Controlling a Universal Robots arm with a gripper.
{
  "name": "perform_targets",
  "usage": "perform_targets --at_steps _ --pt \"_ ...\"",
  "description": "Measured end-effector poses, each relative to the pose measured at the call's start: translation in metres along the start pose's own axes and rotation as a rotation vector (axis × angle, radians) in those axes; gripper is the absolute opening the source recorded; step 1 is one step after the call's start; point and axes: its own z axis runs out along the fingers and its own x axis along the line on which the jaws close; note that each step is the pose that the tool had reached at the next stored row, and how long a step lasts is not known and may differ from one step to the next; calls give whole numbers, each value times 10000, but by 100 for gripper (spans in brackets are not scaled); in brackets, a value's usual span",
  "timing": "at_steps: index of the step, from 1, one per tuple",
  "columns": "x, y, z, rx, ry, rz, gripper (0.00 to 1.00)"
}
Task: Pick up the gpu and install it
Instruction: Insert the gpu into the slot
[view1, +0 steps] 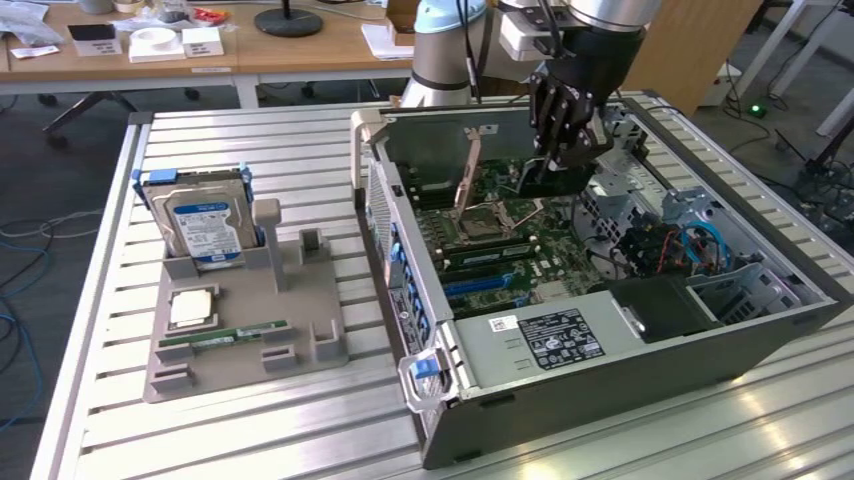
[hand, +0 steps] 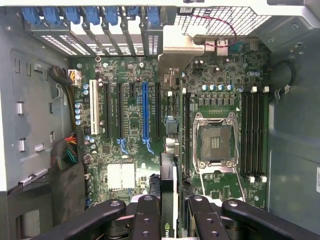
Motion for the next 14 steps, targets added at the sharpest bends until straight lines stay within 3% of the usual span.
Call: perform_targets --at_steps 14 --pt "2 2 75 9 -4 -7 26"
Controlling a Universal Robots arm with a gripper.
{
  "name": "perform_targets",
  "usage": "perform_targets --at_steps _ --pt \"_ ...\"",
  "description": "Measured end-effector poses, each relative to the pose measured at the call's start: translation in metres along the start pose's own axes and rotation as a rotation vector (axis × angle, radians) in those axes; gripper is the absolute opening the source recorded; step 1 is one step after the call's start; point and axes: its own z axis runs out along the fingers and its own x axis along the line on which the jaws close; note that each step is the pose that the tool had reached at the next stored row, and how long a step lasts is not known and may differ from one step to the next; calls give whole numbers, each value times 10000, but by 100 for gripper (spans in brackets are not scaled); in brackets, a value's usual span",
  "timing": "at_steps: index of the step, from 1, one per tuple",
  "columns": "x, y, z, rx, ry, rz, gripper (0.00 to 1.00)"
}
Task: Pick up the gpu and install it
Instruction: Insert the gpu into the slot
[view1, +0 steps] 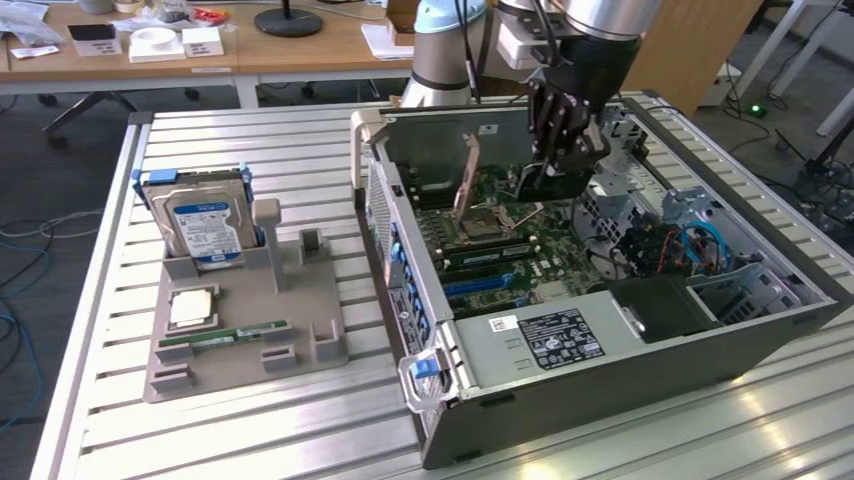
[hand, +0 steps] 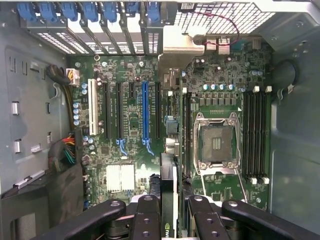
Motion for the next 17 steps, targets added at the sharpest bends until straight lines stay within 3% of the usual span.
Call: perform_targets --at_steps 17 --pt "6 22 163 72 4 -145 26"
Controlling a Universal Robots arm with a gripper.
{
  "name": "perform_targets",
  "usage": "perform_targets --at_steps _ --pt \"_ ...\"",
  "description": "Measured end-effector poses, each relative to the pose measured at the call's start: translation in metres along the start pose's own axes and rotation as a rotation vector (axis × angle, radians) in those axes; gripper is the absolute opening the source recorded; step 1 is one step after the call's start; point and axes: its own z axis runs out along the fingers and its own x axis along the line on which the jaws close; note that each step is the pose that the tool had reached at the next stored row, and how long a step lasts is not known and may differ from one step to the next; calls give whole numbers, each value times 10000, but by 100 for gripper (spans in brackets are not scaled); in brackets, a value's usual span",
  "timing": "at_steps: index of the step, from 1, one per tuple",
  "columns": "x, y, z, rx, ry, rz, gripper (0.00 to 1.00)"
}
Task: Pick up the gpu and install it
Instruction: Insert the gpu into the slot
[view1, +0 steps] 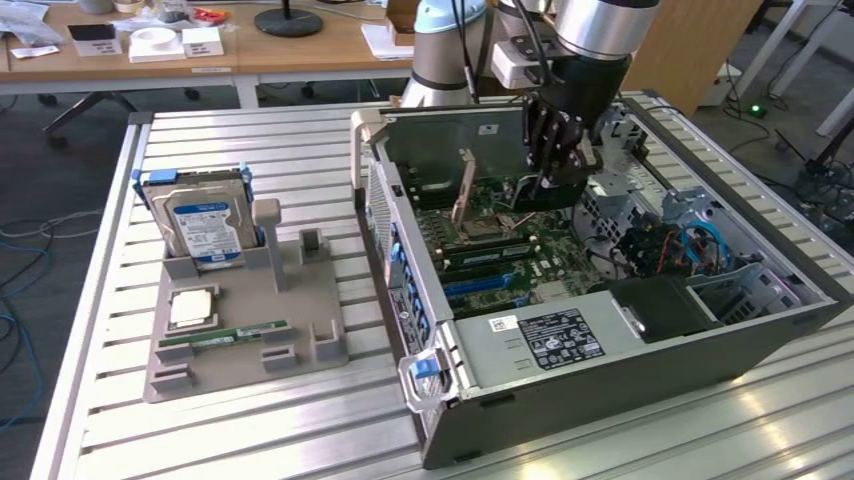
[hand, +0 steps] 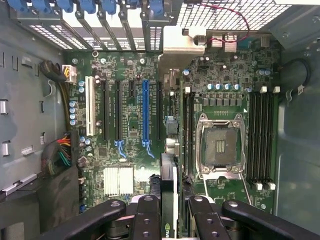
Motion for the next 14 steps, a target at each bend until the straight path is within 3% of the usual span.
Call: perform_targets --at_steps 7,14 --pt "0 0 2 1 -3 -1 26" --pt "2 1 69 1 -2 -1 26"
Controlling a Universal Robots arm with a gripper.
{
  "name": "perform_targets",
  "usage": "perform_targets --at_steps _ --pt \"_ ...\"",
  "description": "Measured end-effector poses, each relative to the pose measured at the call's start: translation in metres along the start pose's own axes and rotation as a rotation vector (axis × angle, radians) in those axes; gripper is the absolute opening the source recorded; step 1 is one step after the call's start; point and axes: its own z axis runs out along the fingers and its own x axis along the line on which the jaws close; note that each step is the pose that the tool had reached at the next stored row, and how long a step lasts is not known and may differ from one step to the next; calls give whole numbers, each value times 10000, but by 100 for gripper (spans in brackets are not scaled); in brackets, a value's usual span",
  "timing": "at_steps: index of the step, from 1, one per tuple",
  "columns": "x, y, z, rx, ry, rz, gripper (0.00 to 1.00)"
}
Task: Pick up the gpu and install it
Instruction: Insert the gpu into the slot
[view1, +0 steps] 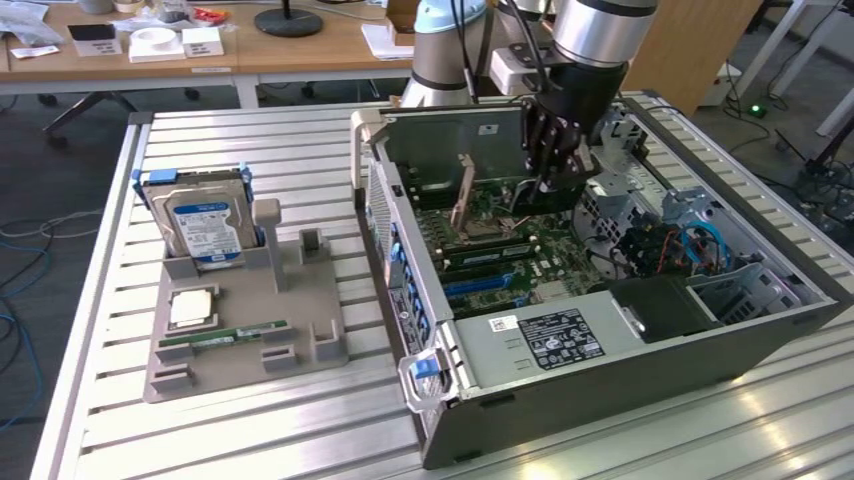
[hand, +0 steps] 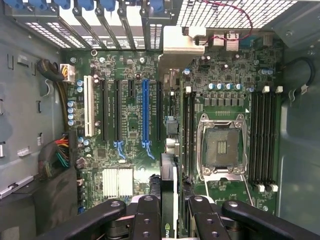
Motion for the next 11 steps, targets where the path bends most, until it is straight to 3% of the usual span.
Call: perform_targets --at_steps 11 --pt "36 0 7 0 -1 0 26"
